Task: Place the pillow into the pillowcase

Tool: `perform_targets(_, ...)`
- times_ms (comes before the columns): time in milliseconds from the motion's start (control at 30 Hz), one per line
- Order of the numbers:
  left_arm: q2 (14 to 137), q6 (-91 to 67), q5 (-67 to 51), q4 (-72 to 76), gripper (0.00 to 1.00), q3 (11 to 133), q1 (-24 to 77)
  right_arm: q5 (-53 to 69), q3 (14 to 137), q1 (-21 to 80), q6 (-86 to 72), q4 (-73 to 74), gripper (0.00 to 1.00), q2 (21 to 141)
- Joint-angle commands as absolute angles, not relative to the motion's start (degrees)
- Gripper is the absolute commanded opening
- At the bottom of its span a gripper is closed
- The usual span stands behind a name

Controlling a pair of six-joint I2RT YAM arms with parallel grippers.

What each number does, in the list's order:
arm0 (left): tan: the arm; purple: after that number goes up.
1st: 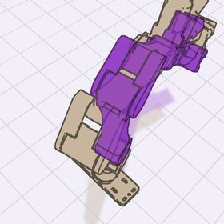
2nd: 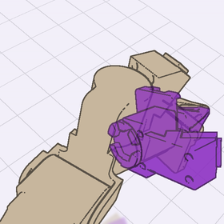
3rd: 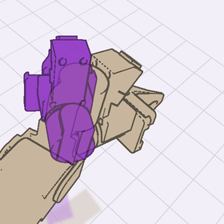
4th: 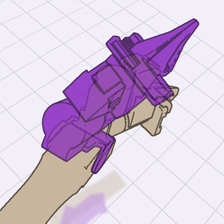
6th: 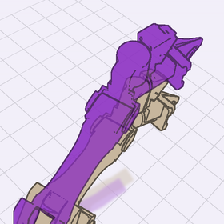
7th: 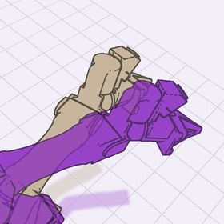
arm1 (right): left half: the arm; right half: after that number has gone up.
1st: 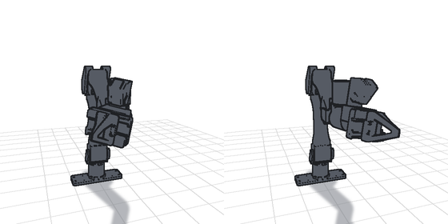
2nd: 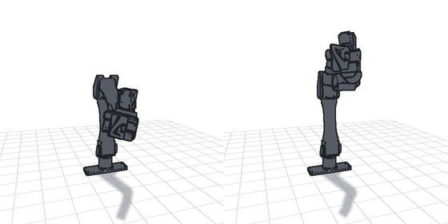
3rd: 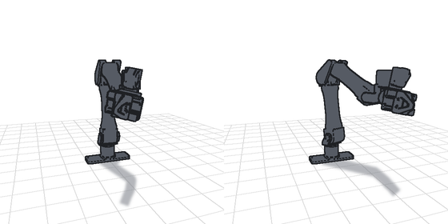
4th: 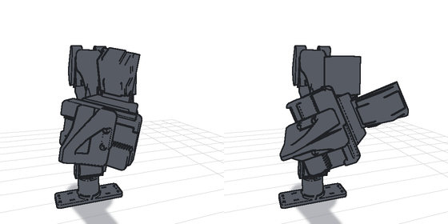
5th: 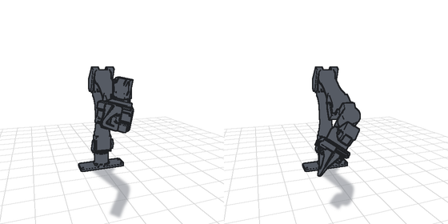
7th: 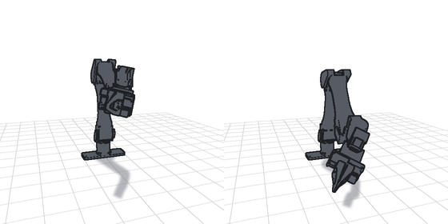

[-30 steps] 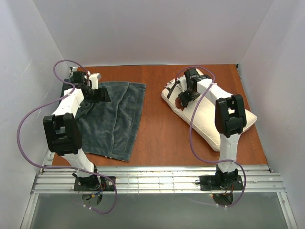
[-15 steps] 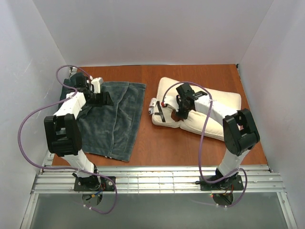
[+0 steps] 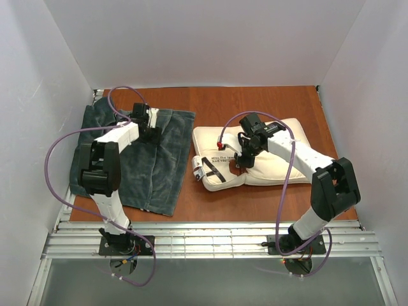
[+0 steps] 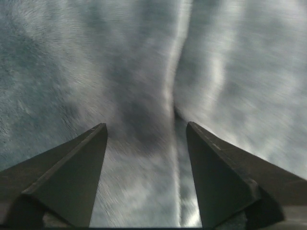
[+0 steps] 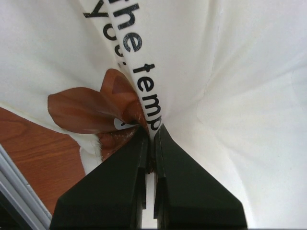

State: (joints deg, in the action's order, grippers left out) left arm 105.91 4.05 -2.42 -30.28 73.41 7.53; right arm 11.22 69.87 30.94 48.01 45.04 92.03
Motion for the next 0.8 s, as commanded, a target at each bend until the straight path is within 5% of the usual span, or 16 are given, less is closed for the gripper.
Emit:
perform_targets(0,108.6,5.1,5.2,-28.8,0.61,76.6,7.5,19.1,71.6,32.0,45.4,47.5,0.01,88.3)
perform_targets(200,111.7,5.3,6.0,-28.7,0.39,80.1,7.5,21.5,71.1,34.0,44.9,48.5,0.01,85.7)
perform_targets(233,111.6,5.4,5.5,-29.1,0.26,80.6,7.5,21.8,71.0,34.5,45.0,48.5,0.01,85.2)
perform_targets(367,109.3,5.1,1.0,-31.8,0.0,82.0,7.5,21.7,71.5,36.6,45.6,48.3,0.01,84.4)
perform_targets(767,97.5,4.5,-17.0,-42.7,0.0,84.3,7.5,15.1,79.6,49.0,50.5,44.6,0.01,93.6)
